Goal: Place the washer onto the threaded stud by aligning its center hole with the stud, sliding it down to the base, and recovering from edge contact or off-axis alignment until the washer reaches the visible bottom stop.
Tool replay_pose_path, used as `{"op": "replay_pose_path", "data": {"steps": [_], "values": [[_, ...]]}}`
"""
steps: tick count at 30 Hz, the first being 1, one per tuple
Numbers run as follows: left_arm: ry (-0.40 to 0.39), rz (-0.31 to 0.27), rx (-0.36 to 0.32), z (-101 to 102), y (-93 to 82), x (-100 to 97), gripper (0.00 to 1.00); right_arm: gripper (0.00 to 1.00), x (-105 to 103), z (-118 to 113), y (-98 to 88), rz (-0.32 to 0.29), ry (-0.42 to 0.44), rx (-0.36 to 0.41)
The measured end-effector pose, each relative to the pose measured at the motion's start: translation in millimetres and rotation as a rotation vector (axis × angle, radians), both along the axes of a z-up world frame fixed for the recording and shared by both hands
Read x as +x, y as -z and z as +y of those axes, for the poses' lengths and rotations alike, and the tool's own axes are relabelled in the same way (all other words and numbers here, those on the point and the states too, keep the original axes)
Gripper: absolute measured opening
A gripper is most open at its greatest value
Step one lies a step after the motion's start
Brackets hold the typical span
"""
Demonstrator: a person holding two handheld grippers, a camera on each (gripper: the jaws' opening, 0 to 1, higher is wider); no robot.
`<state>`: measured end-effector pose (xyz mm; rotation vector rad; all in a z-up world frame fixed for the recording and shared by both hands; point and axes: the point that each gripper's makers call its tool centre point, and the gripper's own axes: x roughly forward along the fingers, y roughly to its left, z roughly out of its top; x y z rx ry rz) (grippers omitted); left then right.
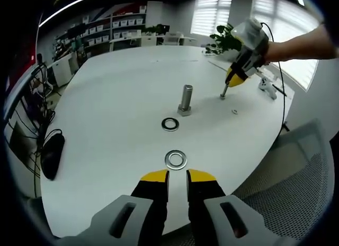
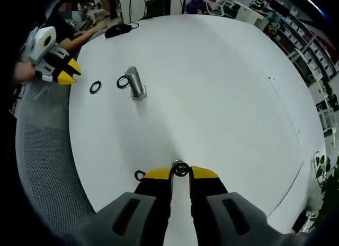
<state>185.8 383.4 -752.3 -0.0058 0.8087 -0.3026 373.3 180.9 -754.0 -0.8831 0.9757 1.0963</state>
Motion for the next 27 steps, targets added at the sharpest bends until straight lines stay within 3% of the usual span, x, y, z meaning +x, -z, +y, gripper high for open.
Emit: {"op": "replay_pose_path", "data": {"steps": [15, 27], "values": [[-0.008, 0.001, -0.001, 1, 1.1, 0.7, 0.11, 0.14, -3, -4, 33.3, 0.052, -0.017, -0.059], [-0.007, 0.006, -0.005, 1, 2.0, 0.6, 0.10, 0.17, -2, -1, 35.9, 0.054, -0.040, -0.063]]}}
